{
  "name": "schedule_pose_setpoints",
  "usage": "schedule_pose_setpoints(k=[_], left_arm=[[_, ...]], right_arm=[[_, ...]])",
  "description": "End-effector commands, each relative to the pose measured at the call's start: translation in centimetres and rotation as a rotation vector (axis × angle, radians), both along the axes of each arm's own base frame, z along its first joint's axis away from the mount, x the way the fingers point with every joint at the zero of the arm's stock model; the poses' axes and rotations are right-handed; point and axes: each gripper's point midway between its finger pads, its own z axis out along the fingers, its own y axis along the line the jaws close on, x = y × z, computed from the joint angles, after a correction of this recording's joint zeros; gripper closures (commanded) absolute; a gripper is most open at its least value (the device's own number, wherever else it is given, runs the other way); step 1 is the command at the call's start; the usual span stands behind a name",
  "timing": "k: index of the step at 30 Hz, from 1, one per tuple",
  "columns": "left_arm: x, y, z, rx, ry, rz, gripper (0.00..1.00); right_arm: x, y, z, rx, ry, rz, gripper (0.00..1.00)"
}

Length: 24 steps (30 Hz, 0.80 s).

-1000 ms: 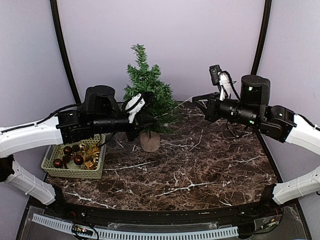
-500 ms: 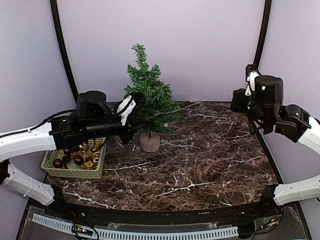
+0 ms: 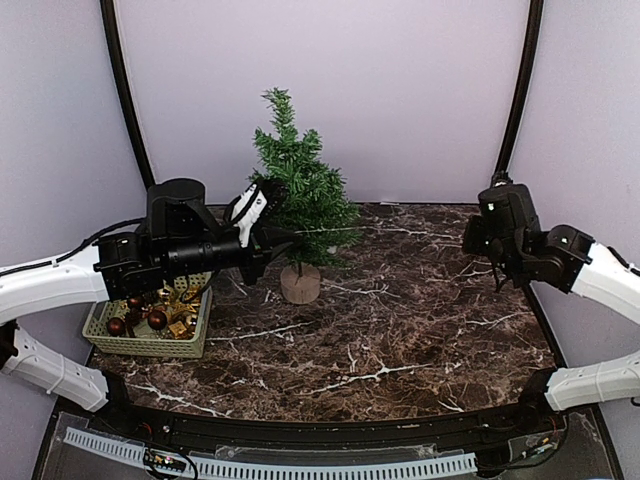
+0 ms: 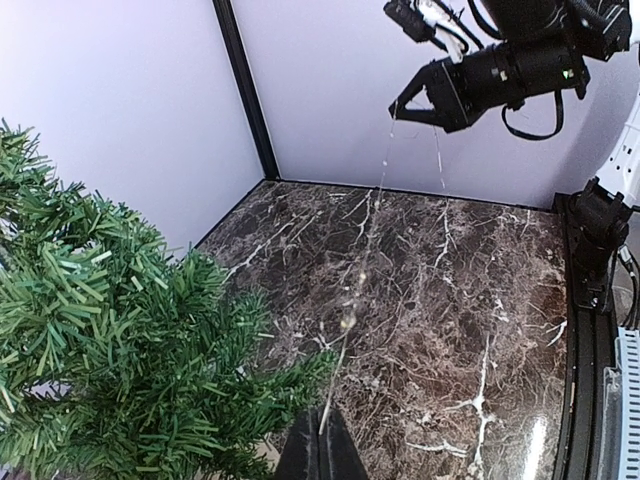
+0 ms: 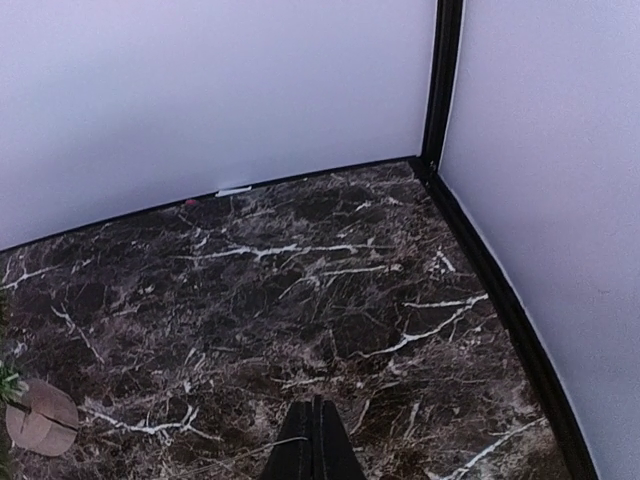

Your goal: Decorate the small christmas tree

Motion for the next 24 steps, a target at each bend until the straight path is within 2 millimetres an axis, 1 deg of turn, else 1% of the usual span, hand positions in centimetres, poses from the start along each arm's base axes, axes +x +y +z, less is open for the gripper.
schedule_pose_setpoints(k=[1, 3, 4, 5, 6, 7, 8, 9, 12, 14, 15, 17, 19, 20, 23, 24], left_arm=[[-0.2, 0.7, 0.7, -0.014, -0.005, 0.002, 1.0], [-0.4, 0.2, 0.5, -0.009, 0.003, -0.025, 1.0], [-0.7, 0.0, 0.7, -0.013, 0.005, -0.046, 1.0], [-0.7, -0.3, 0.4, -0.005, 0.013, -0.057, 1.0], [-1.0, -0.6, 0.7, -0.009, 0.014, -0.077, 1.0], [-1.0, -0.8, 0.6, -0.005, 0.017, -0.085, 1.0], [-1.2, -0.9, 0.7, -0.008, 0.018, -0.099, 1.0], [-1.2, -1.1, 0.7, -0.007, 0.021, -0.106, 1.0], [-1.5, -1.4, 0.6, -0.01, 0.029, -0.129, 1.0], [-1.5, -1.6, 0.6, -0.013, 0.036, -0.137, 1.0], [-1.5, -1.7, 0.7, -0.015, 0.04, -0.138, 1.0], [-1.7, -1.9, 0.7, -0.018, 0.045, -0.153, 1.0], [-1.9, -2.1, 0.8, -0.02, 0.048, -0.168, 1.0], [-2.0, -2.1, 0.7, -0.02, 0.049, -0.172, 1.0], [-2.4, -2.4, 0.9, -0.021, 0.058, -0.202, 1.0], [-2.5, -2.4, 0.5, -0.007, 0.072, -0.207, 1.0]], right_arm=[[0.2, 0.8, -3.6, 0.111, 0.049, 0.039, 0.9], [0.0, 3.7, -4.1, 0.161, 0.07, 0.206, 0.53], [-0.3, 4.9, -3.7, 0.181, 0.063, 0.283, 0.37], [-0.6, 6.1, -3.1, 0.2, 0.058, 0.358, 0.26], [-1.2, 7.2, -2.3, 0.217, 0.047, 0.441, 0.18], [-1.6, 8.0, -1.4, 0.227, 0.025, 0.501, 0.11], [-2.3, 8.9, -0.2, 0.241, -0.005, 0.581, 0.05], [-3.2, 10.1, 1.1, 0.256, -0.038, 0.681, 0.02], [-7.0, 14.0, 4.6, 0.327, -0.116, 1.015, 0.01], [-9.1, 16.2, 6.0, 0.372, -0.1, 1.193, 0.01], [-9.5, 16.9, 6.2, 0.382, -0.073, 1.24, 0.01], [-9.2, 17.6, 5.6, 0.388, -0.012, 1.25, 0.02], [-8.7, 18.2, 5.1, 0.384, 0.004, 1.249, 0.05], [-8.7, 18.6, 5.2, 0.386, -0.006, 1.26, 0.07], [-9.3, 20.9, 4.8, 0.381, 0.02, 1.332, 0.17], [-9.8, 22.0, 4.8, 0.374, 0.027, 1.365, 0.19]])
